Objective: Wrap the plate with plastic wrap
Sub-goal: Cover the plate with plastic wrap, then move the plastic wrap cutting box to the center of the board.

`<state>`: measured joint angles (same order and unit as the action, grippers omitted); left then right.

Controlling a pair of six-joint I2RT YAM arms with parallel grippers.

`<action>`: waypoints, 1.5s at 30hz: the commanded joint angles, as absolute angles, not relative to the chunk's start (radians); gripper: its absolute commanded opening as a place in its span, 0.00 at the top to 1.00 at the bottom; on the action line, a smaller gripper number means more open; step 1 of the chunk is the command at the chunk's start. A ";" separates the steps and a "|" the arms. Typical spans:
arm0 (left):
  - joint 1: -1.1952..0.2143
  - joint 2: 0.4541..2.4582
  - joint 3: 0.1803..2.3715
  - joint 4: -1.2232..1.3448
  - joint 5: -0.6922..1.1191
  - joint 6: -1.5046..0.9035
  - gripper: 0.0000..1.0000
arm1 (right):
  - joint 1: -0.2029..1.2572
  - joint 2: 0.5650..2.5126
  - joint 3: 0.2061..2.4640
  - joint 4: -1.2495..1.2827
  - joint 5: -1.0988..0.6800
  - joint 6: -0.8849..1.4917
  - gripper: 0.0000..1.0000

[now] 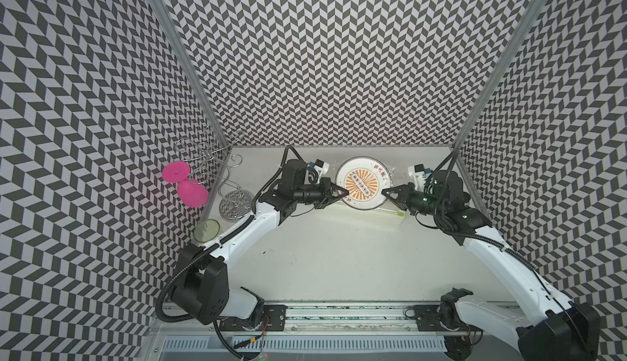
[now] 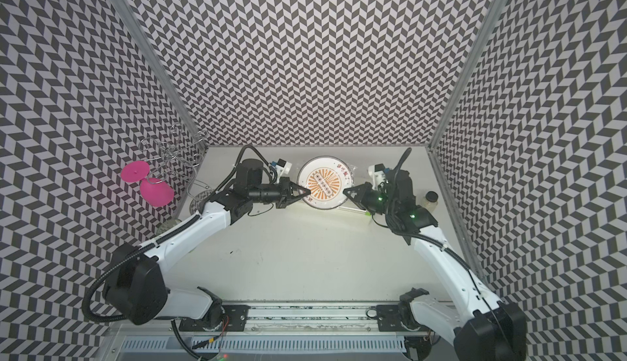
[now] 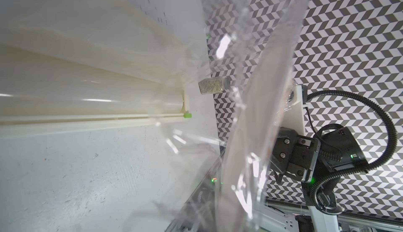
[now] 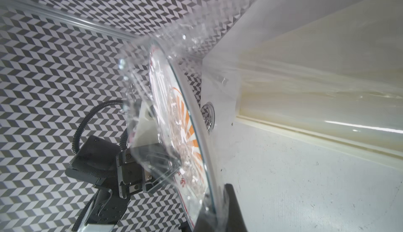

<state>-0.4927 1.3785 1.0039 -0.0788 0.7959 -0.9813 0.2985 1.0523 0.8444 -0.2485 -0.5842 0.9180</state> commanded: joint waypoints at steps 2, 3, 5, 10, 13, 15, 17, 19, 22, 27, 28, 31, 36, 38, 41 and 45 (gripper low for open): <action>-0.523 1.265 0.858 -0.048 0.796 -0.926 1.00 | 0.297 0.940 0.722 -0.213 -0.554 0.973 1.00; -0.540 1.244 0.814 -0.031 0.789 -0.936 1.00 | 0.303 0.920 0.691 -0.213 -0.559 0.978 0.98; -0.573 1.213 0.743 -0.009 0.767 -0.949 1.00 | 0.306 0.895 0.640 -0.215 -0.572 0.974 0.80; -0.650 1.131 0.557 0.061 0.724 -1.000 1.00 | 0.296 0.851 0.629 -0.329 -0.463 0.905 0.33; -0.674 1.091 0.457 0.095 0.710 -1.032 1.00 | 0.253 0.888 0.663 -0.429 -0.406 0.820 0.18; -0.685 1.076 0.396 0.127 0.706 -1.054 1.00 | 0.238 0.939 0.674 -0.441 -0.390 0.774 0.16; -0.696 1.078 0.354 0.156 0.707 -1.066 1.00 | 0.235 0.995 0.671 -0.402 -0.410 0.751 0.16; -0.702 1.102 0.327 0.182 0.711 -1.064 1.00 | 0.238 1.071 0.678 -0.352 -0.470 0.752 0.15; -0.711 1.156 0.301 0.235 0.728 -1.063 1.00 | 0.277 1.172 0.706 -0.284 -0.481 0.781 0.15; -0.727 1.215 0.268 0.284 0.731 -1.067 1.00 | 0.314 1.256 0.696 -0.186 -0.434 0.849 0.15; -0.725 1.219 0.261 0.287 0.729 -1.070 1.00 | 0.315 1.266 0.692 -0.169 -0.425 0.855 0.14; -0.726 1.239 0.233 0.325 0.721 -1.086 1.00 | 0.315 1.312 0.673 -0.076 -0.437 0.877 0.11; -0.723 1.349 0.256 0.377 0.724 -1.065 1.00 | 0.315 1.374 0.577 0.267 -0.489 1.009 0.08; -0.723 1.385 0.261 0.401 0.727 -1.065 1.00 | 0.315 1.402 0.583 0.328 -0.478 1.030 0.08; -0.717 1.413 0.261 0.403 0.726 -1.051 1.00 | 0.310 1.436 0.608 0.352 -0.441 1.043 0.08; -0.691 1.442 0.263 0.404 0.721 -1.027 1.00 | 0.302 1.490 0.635 0.397 -0.422 1.063 0.08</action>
<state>-0.7071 1.4204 0.2474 0.3847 0.7383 -1.0546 0.3092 1.4616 0.5957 0.2447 -0.4568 1.0306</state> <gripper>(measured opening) 0.079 0.920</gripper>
